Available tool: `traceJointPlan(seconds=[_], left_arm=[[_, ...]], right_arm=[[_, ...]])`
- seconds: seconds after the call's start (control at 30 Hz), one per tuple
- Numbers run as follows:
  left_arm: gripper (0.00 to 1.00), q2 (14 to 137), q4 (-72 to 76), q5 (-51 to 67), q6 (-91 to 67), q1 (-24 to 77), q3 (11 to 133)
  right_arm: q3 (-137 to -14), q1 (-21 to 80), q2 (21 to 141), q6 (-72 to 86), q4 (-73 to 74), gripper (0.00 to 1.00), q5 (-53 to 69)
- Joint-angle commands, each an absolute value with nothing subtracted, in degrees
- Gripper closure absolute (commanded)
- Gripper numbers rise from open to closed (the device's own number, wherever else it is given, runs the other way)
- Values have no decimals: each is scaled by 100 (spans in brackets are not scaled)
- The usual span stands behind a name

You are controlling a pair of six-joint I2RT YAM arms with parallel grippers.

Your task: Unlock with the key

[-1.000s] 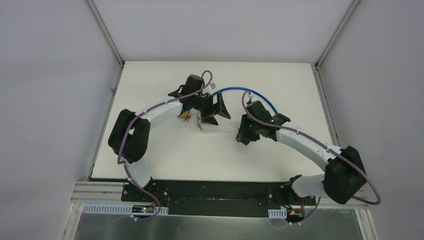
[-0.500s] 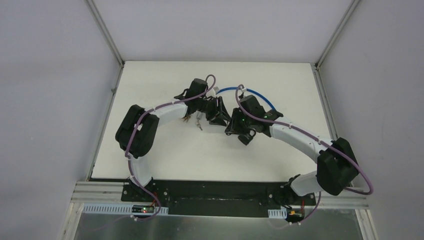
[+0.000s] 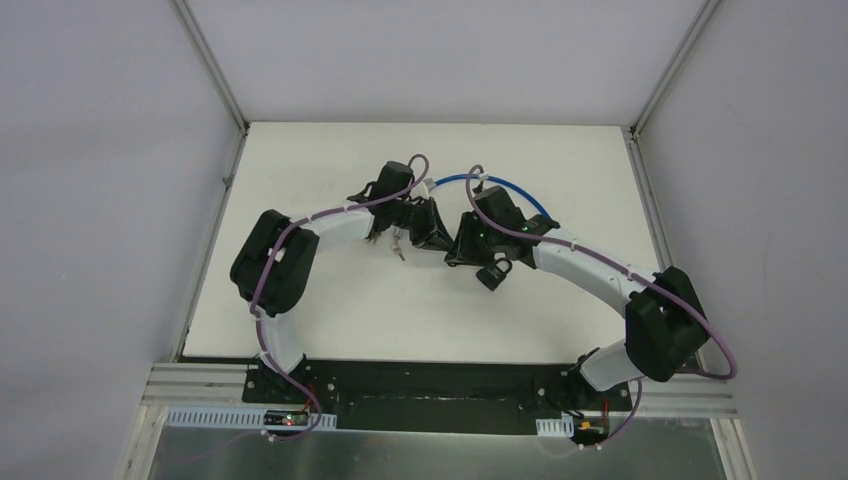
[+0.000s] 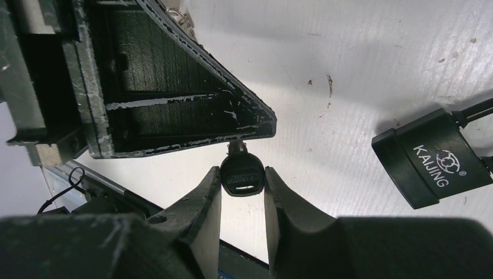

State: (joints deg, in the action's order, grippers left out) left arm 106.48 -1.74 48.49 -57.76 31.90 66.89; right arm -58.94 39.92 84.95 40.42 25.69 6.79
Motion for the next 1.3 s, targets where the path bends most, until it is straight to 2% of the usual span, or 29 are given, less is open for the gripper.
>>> traceJointPlan(seconds=[0.0, 0.07, 0.13, 0.2, 0.3, 0.4, 0.63, 0.73, 0.8, 1.03, 1.27], left_arm=[[100, 10201, 230, 5016, -5845, 3217, 6724], [100, 10122, 325, 5038, -5817, 3209, 6798], [100, 10047, 442, 5109, -5778, 3193, 6904], [100, 9978, 619, 5255, -5742, 3168, 7020], [100, 9826, 956, 5516, -5929, 3122, 7194], [100, 9603, 1393, 5650, -6226, 3120, 7328], [100, 9411, 3647, 6074, -7800, 3120, 7519], [100, 9447, 4666, 6183, -8518, 3120, 7579], [100, 9457, 5073, 6208, -8825, 3120, 7596], [100, 9414, 5407, 6218, -9067, 3120, 7655], [100, 9455, 5361, 6196, -9000, 3120, 7648]], right_arm=[[-6133, 4001, 8384, 4085, 2283, 79, 700], [-6014, 3995, 8229, 4078, 2152, 69, 732], [-5830, 3959, 7969, 4108, 1938, 51, 753], [-5547, 3850, 7618, 4273, 1404, 41, 959], [-5153, 3646, 7116, 4606, 584, 30, 1499], [-4945, 3599, 6574, 4791, 91, 27, 1572], [-4054, 3483, 5514, 5709, -2130, 30, 1333], [-3830, 3479, 5230, 6071, -2878, 41, 1084], [-3811, 3480, 5151, 6165, -3194, 46, 1078], [-3946, 3480, 5070, 6183, -3261, 52, 1094], [-3980, 3472, 5256, 6342, -3297, 73, 1118]])
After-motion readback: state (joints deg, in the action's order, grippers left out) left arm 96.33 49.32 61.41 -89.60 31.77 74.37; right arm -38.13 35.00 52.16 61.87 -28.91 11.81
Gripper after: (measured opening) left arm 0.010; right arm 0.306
